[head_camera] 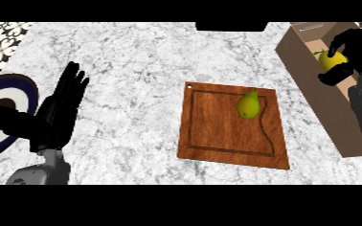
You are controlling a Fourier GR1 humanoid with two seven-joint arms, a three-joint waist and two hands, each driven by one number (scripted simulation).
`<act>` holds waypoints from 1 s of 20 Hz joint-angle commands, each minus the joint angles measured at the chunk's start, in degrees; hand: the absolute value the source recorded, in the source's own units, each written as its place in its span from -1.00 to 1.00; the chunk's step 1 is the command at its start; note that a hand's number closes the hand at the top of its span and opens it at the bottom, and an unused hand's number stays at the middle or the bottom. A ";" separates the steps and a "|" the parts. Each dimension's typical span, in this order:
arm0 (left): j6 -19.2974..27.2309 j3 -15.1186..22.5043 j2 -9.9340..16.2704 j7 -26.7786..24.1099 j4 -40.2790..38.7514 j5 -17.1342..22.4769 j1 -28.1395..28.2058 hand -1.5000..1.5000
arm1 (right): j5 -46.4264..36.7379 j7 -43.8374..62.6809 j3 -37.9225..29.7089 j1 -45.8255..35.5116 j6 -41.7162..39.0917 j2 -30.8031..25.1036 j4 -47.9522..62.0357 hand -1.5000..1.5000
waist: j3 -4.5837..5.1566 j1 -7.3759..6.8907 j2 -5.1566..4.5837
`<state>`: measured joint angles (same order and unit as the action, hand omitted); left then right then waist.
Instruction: Pick the lemon from the cutting board and place it in the cardboard box
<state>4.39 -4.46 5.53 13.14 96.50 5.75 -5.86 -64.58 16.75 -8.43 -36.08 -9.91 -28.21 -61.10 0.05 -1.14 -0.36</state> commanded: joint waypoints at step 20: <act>1.62 -0.96 0.13 3.49 0.24 0.17 -2.58 0.00 | 36.39 -24.39 -29.31 -9.84 15.65 2.81 11.99 -1.00 | -0.18 1.34 0.45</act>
<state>4.84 -5.34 5.91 14.73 96.47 6.07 -6.97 -36.73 -6.55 -31.89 -44.67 8.00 -26.56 -49.45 -0.07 -0.30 0.03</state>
